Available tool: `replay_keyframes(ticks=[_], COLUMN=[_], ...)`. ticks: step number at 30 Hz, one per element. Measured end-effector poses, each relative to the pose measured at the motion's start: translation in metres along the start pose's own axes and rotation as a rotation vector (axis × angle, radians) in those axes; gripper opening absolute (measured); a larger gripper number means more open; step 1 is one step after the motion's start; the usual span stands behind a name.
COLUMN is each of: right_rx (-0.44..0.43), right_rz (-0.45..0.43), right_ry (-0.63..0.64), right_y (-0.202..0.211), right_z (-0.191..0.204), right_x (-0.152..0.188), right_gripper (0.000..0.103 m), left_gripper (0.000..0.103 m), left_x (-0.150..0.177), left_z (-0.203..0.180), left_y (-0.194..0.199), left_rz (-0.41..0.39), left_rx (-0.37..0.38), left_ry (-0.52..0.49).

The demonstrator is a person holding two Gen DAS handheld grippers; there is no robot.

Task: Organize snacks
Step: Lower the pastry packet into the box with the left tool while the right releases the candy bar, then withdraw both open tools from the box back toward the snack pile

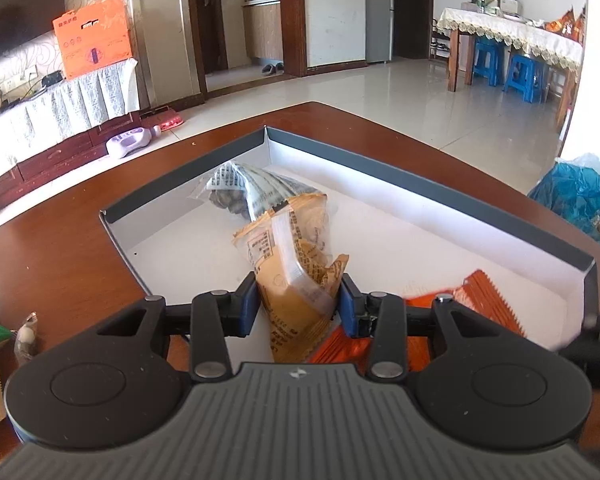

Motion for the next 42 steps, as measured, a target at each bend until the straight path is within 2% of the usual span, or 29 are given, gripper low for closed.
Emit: replay_keyframes(ticks=[5,13,17,21,27,32,36,38,42], right_rx=[0.018,-0.026,0.001,0.014,0.025,0.032,0.034,0.035,0.045], right_rz=[0.015,0.039,0.036,0.028,0.022,0.02,0.017,0.016,0.011], right_ry=[0.015,0.084,0.138,0.13,0.14,0.132,0.13,0.13,0.145], right_y=[-0.002,0.0,-0.001,-0.004,0.0,-0.006,-0.006,-0.006,-0.005], right_z=[0.004,0.024,0.033,0.034,0.04,0.034,0.034,0.035,0.036], right_x=[0.002,0.007,0.008,0.007,0.012,0.003,0.004,0.006,0.01], right_gripper=[0.029,0.029,0.027,0.027,0.027,0.029,0.028,0.028,0.032], left_gripper=[0.046,0.046,0.046,0.047,0.047,0.048,0.049,0.053,0.055], left_x=[0.008,0.028,0.038,0.045,0.052,0.059,0.064,0.065,0.063], left_z=[0.005,0.026,0.031,0.026,0.022,0.022,0.022,0.022,0.035], left_y=[0.01,0.035,0.047,0.06,0.078,0.101,0.125,0.141,0.185], left_rz=[0.004,0.024,0.007,-0.018,0.016,0.011,-0.018,-0.039,-0.119], left_rx=[-0.004,-0.033,-0.017,-0.019,-0.032,0.002,0.035,0.037,-0.008], left_ry=[-0.001,0.025,0.016,-0.026,-0.078,-0.03,0.017,0.007,0.013])
Point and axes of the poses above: each gripper's, at about its wrist camera, not at the fingertips, and y roughly against the way its jaws point, z to its left, x to its underside, the point moved 5 cm from there along -y, roughly the way its jaws point, and after that the axes turned 5 degrees about -y, right-handed, at the moved point
